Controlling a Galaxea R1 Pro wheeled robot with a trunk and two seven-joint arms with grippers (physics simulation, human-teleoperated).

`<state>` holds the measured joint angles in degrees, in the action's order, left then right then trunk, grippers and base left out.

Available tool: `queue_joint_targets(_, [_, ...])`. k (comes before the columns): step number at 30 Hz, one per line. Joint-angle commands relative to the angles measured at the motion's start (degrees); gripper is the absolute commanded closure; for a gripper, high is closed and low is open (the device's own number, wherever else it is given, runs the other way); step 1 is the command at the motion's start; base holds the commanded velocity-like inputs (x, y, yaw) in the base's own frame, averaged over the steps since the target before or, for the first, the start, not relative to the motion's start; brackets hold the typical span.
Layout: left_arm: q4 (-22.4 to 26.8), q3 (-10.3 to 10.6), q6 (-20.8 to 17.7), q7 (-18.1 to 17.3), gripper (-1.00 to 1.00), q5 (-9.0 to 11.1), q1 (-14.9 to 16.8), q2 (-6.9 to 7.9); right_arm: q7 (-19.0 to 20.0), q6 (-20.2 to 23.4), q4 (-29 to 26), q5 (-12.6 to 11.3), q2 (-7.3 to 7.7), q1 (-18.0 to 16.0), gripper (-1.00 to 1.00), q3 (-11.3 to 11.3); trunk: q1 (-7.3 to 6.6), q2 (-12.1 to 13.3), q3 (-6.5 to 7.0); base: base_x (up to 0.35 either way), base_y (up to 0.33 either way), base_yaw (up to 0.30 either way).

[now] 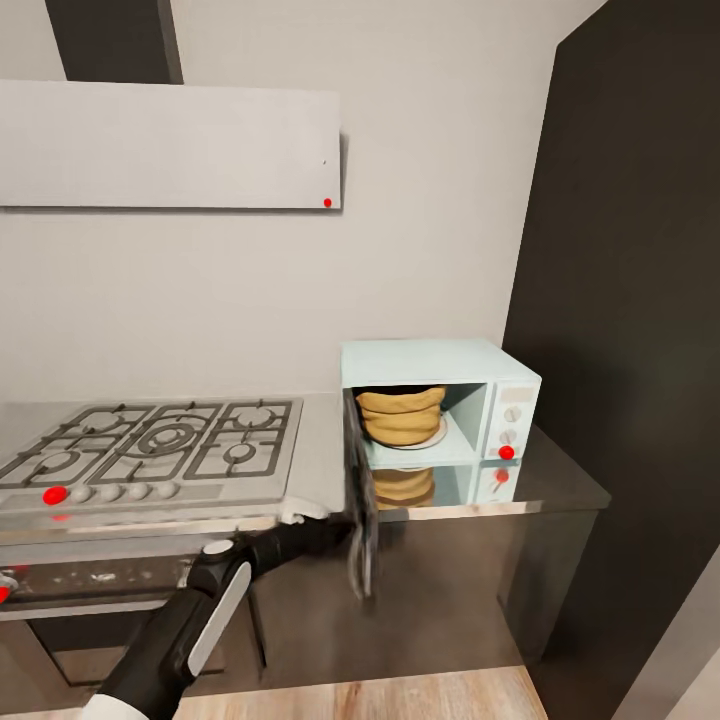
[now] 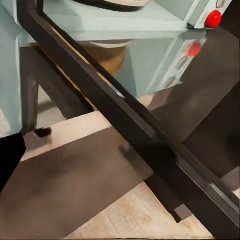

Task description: In the kitchen, take the popcorn bag from the countertop, put it into the microwave, and heat it until the popcorn is cooked so the cooked popcorn ends up inside the bag.

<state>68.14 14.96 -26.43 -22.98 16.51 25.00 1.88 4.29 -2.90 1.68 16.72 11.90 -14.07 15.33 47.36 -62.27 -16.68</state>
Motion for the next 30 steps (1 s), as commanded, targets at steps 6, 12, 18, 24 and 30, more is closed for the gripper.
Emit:
queue_joint_targets(6, [0.3,0.0,-0.1,0.0,-1.0,-3.0,0.0,-0.8,-0.3,-4.3,0.3,0.1,-0.15,0.6,-1.0,0.5,0.0,-0.1,0.06,0.0,0.0,-0.104])
queue_joint_targets(12, [0.4,0.0,-0.1,0.0,-1.0,-2.8,0.0,-1.22,-0.4,-4.5,0.3,0.0,-0.18,1.1,-1.0,0.5,0.0,-0.1,0.32,0.0,0.0,-0.209])
queue_joint_targets(18, [0.1,0.0,0.0,0.0,-1.0,-3.1,0.0,-2.84,-0.4,-4.8,0.3,0.0,-0.27,1.3,-1.0,0.5,0.0,-0.1,0.6,0.0,0.0,-0.211])
queue_joint_targets(24, [1.0,0.0,2.1,0.0,-1.0,-3.2,0.0,-3.93,-0.4,-5.0,0.3,-0.2,-0.33,2.0,-1.0,0.7,0.0,-0.1,0.87,0.0,0.0,-0.224])
queue_joint_targets(30, [1.3,0.0,5.4,-0.1,-1.0,-2.8,0.0,-3.92,-0.4,-5.0,0.3,-0.2,-0.39,2.0,-1.0,0.8,0.0,-0.1,1.14,0.0,0.0,-0.242])
